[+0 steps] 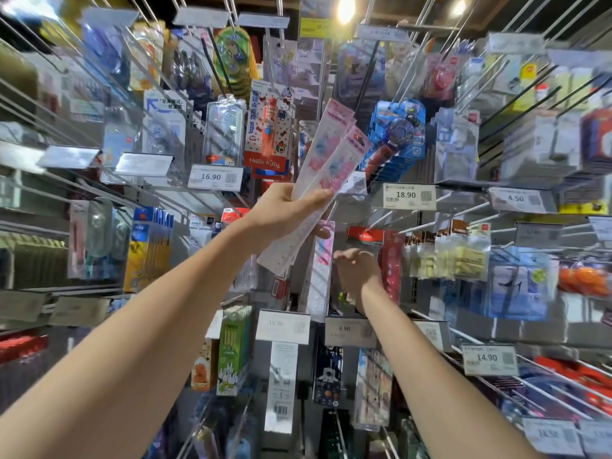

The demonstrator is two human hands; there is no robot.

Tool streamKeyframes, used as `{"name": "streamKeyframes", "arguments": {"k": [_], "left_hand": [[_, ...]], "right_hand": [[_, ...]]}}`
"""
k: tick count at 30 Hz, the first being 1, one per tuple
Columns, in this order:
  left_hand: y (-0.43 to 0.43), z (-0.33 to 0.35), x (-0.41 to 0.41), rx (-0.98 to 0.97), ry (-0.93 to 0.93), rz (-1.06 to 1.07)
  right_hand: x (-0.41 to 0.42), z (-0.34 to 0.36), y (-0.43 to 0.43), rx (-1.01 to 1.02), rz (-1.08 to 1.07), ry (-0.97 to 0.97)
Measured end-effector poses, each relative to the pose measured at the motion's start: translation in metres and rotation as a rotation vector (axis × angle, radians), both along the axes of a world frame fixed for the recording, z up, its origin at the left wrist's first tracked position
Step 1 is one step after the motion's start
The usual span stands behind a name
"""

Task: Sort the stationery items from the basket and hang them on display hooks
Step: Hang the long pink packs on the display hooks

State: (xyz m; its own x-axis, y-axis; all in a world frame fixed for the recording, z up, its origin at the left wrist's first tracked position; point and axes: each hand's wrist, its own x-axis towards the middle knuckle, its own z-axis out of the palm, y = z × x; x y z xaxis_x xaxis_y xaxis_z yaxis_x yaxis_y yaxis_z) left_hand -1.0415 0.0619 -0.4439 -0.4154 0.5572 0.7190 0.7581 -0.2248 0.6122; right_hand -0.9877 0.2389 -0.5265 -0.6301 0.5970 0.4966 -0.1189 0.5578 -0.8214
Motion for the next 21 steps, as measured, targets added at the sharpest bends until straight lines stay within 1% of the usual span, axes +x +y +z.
{"name": "streamKeyframes", "arguments": {"k": [2,3,5,7,9,11,14,16,19,21], "left_hand": [[-0.002,0.001,0.001,-0.033,0.032,0.02],[-0.002,0.001,0.002,-0.05,0.045,0.026],[-0.004,0.003,0.004,-0.07,0.072,0.028],[-0.004,0.004,0.008,-0.062,0.074,0.025],[-0.003,0.004,0.011,-0.047,0.055,0.016],[-0.004,0.006,0.014,-0.045,0.032,-0.003],[-0.007,0.008,0.016,0.023,-0.141,-0.055],[-0.007,0.008,0.018,0.052,-0.191,-0.048],[-0.007,0.008,0.025,0.036,-0.179,-0.054],[-0.006,0.009,0.022,0.027,-0.189,-0.036]], "right_hand": [[0.016,0.013,-0.017,-0.235,0.158,0.343],[0.025,0.021,-0.024,-0.298,0.23,0.438],[0.039,0.039,-0.037,-0.328,0.377,0.504],[0.047,0.053,-0.046,-0.297,0.474,0.506],[0.049,0.06,-0.051,-0.252,0.479,0.53],[0.05,0.06,-0.055,-0.266,0.513,0.587],[0.054,0.048,-0.05,-0.36,0.581,0.62],[0.059,0.031,-0.041,-0.316,0.573,0.58],[0.063,0.004,-0.031,-0.178,0.574,0.444],[0.061,-0.006,-0.025,-0.151,0.502,0.371]]}}
